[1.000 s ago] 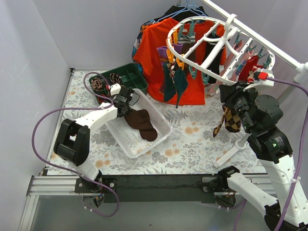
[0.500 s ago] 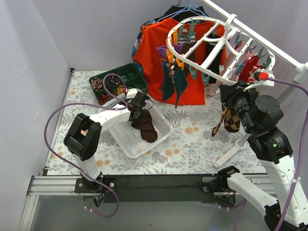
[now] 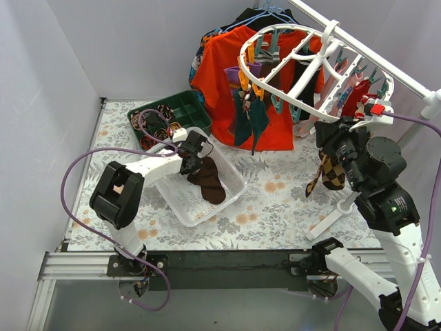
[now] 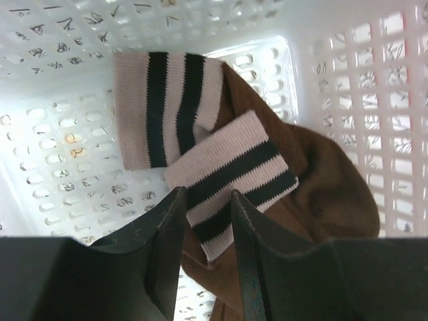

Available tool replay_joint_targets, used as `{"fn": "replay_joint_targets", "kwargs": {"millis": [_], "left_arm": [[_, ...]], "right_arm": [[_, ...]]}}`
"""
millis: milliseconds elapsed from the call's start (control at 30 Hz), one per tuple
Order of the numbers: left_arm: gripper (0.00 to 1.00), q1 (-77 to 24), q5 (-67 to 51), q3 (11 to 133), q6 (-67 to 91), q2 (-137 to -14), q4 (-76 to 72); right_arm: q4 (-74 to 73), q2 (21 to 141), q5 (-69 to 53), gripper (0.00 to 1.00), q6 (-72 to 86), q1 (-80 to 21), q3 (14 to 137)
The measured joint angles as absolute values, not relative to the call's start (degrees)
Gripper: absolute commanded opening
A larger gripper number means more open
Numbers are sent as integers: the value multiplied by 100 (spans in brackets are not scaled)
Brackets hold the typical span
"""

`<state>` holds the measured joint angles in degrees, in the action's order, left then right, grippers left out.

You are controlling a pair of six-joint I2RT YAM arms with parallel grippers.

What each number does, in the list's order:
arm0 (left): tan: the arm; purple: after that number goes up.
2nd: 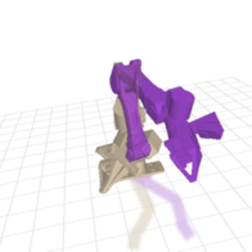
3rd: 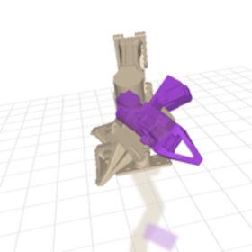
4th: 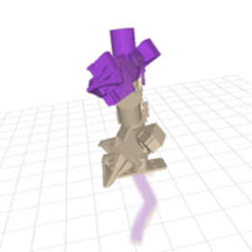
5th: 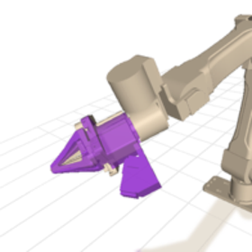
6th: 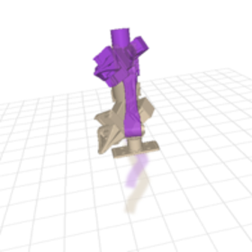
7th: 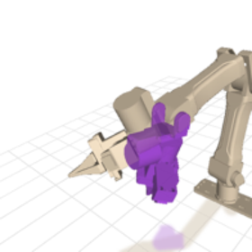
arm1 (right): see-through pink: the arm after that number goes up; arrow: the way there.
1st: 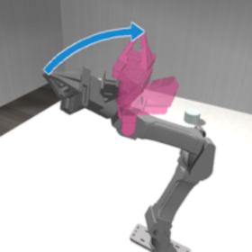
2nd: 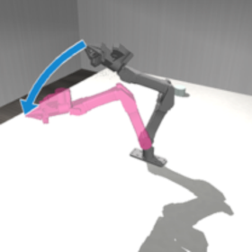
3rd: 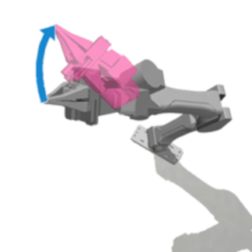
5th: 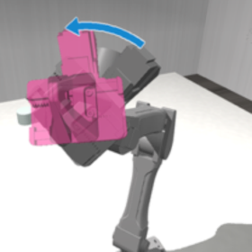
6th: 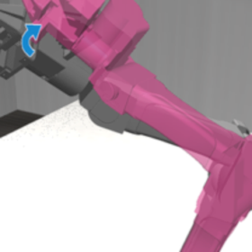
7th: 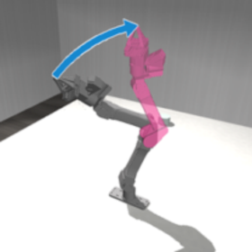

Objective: Clip the socks to the hanger
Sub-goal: Pick up the sock from the bin.

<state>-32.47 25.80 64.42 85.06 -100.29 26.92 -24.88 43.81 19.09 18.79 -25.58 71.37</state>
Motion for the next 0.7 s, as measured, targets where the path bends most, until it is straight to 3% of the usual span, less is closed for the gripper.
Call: {"fn": "replay_joint_targets", "kwargs": {"millis": [200,400,700], "left_arm": [[23,-3168,2434,6410,8750,-10086,2600],[0,-3170,2403,6259,8901,-10200,2499],[0,-3179,2718,6250,8606,-9959,2587]], "right_arm": [[-2488,4372,1911,1,1861,-2558,7137],[-2488,4346,1911,1,1828,-2558,7135],[-2488,4346,1911,1,1811,-2558,7135]]}}
